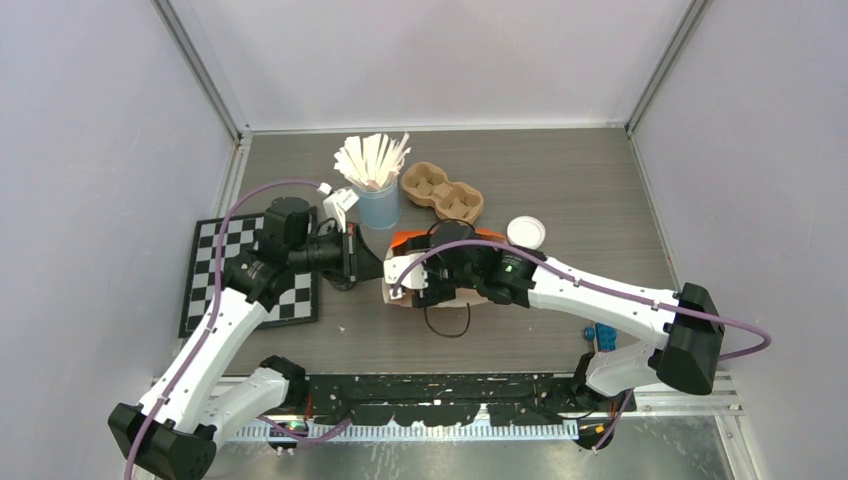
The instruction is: Pack the takeout coffee
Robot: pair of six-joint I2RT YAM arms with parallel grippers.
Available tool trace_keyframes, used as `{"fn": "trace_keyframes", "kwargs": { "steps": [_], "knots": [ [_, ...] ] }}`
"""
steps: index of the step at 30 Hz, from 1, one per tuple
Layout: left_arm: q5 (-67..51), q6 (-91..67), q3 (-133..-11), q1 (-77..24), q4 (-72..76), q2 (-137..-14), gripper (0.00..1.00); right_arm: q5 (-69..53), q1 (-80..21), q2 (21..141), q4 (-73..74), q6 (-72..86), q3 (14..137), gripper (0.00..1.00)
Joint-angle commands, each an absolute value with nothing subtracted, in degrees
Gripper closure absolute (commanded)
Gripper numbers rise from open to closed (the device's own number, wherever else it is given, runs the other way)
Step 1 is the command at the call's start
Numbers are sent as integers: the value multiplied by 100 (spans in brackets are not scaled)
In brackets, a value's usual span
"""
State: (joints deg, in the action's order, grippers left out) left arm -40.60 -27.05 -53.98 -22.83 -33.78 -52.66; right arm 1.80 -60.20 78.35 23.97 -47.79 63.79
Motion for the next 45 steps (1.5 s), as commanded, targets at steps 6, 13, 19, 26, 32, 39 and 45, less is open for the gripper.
{"fn": "trace_keyframes", "kwargs": {
  "steps": [6, 13, 19, 26, 32, 39, 45],
  "knots": [
    [-4275, -2752, -5318, -2259, -3471, -5144, 100, 230, -6015, 7842, 1854, -5309, 6098, 37],
    [-3997, -2752, -5412, -2259, -3842, -5134, 100, 316, -6026, 7651, 1729, -5529, 5944, 37],
    [-3833, -2968, -5458, -2259, -3815, -5109, 100, 299, -6133, 7497, 2012, -5773, 5975, 37],
    [-3774, -3238, -5457, -2259, -3743, -5090, 100, 352, -6239, 7630, 1781, -6020, 5872, 37],
    [-3840, -3364, -5413, -2259, -3686, -5005, 100, 431, -6254, 7761, 1655, -6050, 5848, 37],
    [-3852, -3449, -5337, -2259, -3689, -4925, 100, 384, -6254, 7885, 1458, -6047, 5733, 37],
    [-3876, -3537, -5270, -2259, -3650, -4935, 100, 256, -6257, 7952, 1409, -6080, 5709, 37]
  ]
}}
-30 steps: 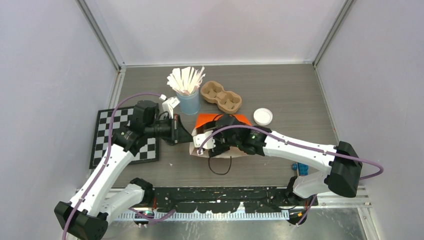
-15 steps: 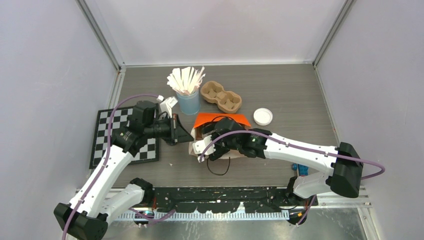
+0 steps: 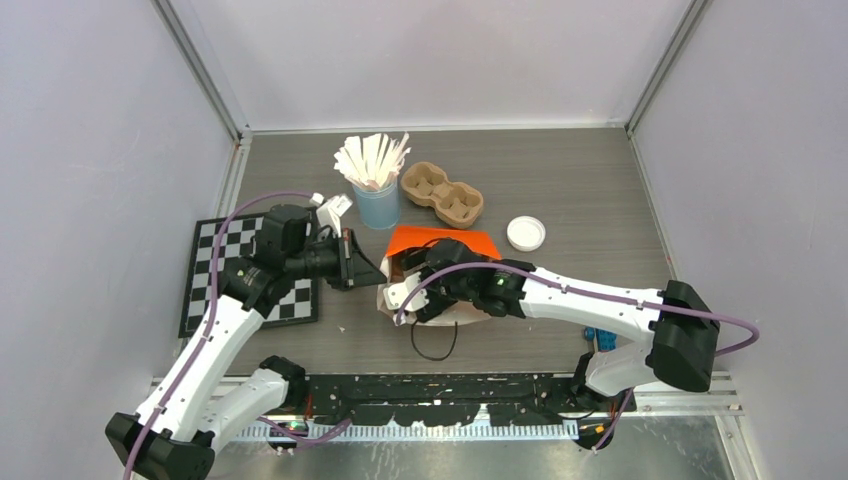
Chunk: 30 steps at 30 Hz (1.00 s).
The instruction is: Pack the takeout coffee
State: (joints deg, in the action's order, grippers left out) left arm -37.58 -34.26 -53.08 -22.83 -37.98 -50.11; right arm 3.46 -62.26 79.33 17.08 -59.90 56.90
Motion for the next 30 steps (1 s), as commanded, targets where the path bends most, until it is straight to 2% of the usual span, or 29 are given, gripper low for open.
{"fn": "trace_keyframes", "kwargs": {
  "steps": [1, 30],
  "knots": [
    [-3876, -3541, -5265, -2261, -3644, -4931, 100, 248, -6258, 7966, 1414, -6093, 5711, 37],
    [-3656, -4051, -5379, -2259, -4031, -5120, 100, 876, -6252, 8453, 588, -6466, 5507, 38]
  ]
}}
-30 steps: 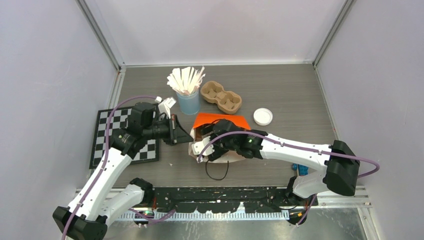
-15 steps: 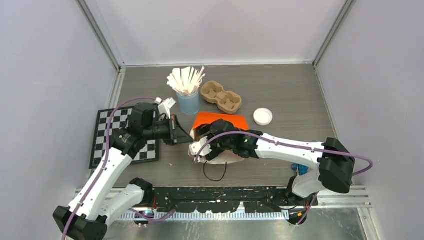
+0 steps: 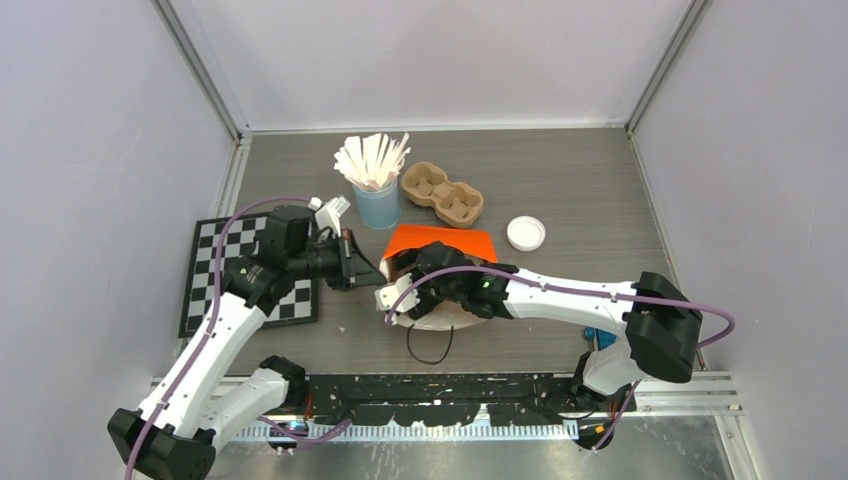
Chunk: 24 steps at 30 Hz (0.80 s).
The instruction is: Pack the takeout coffee
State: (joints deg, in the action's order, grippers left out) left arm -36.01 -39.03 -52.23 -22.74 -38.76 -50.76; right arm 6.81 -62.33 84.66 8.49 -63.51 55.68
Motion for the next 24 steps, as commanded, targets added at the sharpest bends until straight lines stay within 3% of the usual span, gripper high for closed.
{"fn": "trace_keyframes", "kwargs": {
  "steps": [1, 24],
  "knots": [
    [-3654, -4052, -5405, -2261, -4062, -5142, 100, 891, -6251, 8447, 601, -6476, 5503, 38],
    [-3935, -4375, -5598, -2260, -4058, -5266, 100, 991, -6181, 8671, 613, -6504, 5627, 38]
  ]
}}
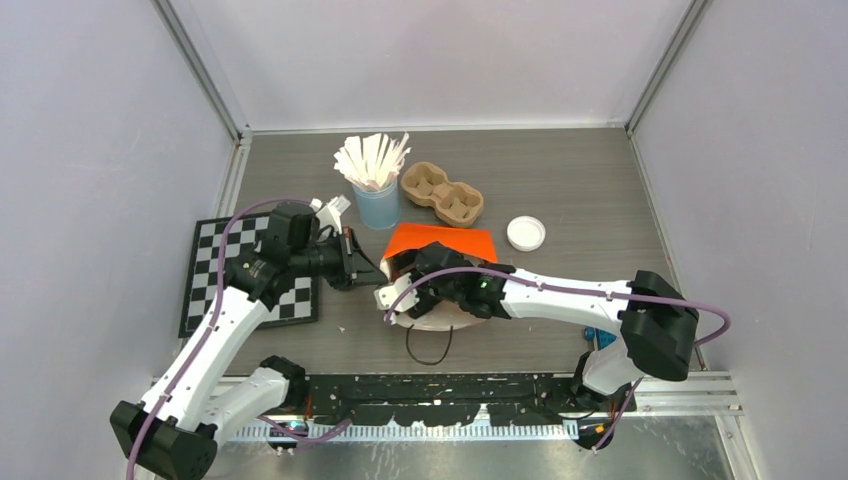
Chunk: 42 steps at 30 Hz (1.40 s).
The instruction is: Pack the takeout coffee
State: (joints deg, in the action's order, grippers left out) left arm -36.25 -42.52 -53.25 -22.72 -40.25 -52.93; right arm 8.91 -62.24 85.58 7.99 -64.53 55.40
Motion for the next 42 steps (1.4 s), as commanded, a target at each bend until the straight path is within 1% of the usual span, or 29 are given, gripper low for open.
{"fn": "trace_keyframes", "kwargs": {
  "steps": [1, 17, 21, 25, 30, 42],
  "knots": [
    [-3933, -4381, -5585, -2259, -4068, -5265, 100, 997, -6180, 8685, 579, -6503, 5613, 38],
    [-4071, -4395, -5550, -2259, -4030, -5406, 100, 1239, -6161, 8999, 98, -6530, 5565, 37],
    [-4062, -4393, -5544, -2259, -4026, -5405, 100, 1272, -6145, 9040, 64, -6498, 5579, 32],
    [-4076, -4393, -5541, -2259, -4001, -5428, 100, 1304, -6144, 9050, 52, -6469, 5590, 31],
    [-4096, -4386, -5550, -2259, -3974, -5451, 100, 1321, -6152, 8974, 115, -6436, 5631, 25],
    [-4095, -4403, -5596, -2259, -3968, -5522, 100, 1028, -6155, 8709, 529, -6344, 5801, 19]
  ]
}}
